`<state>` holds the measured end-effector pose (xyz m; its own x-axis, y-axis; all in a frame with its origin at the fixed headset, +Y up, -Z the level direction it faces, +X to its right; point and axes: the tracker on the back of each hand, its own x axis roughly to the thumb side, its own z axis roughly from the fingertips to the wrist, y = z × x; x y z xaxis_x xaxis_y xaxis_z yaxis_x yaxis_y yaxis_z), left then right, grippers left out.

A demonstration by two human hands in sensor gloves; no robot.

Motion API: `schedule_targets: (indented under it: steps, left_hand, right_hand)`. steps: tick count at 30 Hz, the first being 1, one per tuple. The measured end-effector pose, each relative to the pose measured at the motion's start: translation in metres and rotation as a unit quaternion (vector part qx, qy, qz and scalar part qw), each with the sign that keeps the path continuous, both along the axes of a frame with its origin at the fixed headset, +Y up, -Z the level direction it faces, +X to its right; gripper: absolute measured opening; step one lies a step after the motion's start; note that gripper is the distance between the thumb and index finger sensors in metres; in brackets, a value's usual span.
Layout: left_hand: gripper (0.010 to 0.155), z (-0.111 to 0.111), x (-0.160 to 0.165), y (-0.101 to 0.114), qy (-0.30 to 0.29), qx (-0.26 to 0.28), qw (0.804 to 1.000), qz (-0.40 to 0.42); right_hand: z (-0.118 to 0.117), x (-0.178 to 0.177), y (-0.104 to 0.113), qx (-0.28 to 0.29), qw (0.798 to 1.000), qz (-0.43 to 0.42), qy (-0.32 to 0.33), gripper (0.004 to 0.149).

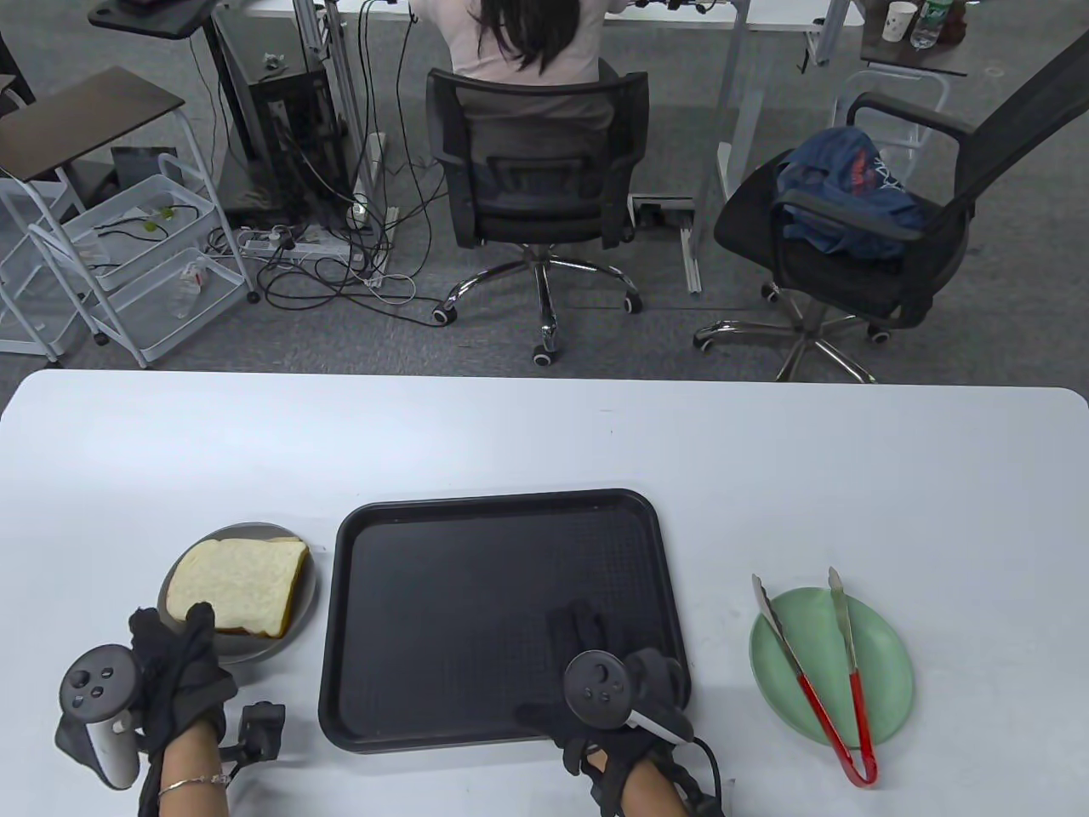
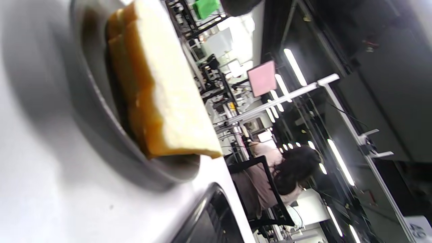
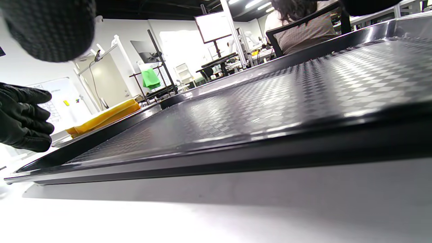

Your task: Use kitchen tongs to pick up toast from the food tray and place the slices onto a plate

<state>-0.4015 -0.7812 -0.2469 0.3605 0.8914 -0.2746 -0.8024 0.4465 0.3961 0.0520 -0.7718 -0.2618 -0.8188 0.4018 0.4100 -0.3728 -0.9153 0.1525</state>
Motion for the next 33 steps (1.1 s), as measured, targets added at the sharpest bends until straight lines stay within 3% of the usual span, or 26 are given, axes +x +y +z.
schedule_targets:
  steps: [5,11,18,33]
  left_hand:
    - [0.092,0.000,0.019,0.019,-0.043,0.037,0.995,-0.080]
    - [0.097,0.000,0.051,0.036,-0.111,0.065,0.975,-0.180]
    - [0.098,0.002,0.092,0.051,-0.202,0.089,0.950,-0.219]
    - [0.101,0.013,0.169,0.055,-0.322,0.087,0.845,-0.418]
  right_hand:
    - [0.000,0.000,0.000,0.001,1.000,-0.002,0.002,0.105]
    - [0.001,0.000,0.000,0.004,1.000,-0.002,0.004,0.105]
    - [0.002,0.000,0.000,0.006,1.000,-0.001,0.006,0.105]
    - [0.003,0.001,0.001,0.009,1.000,0.006,0.008,0.106]
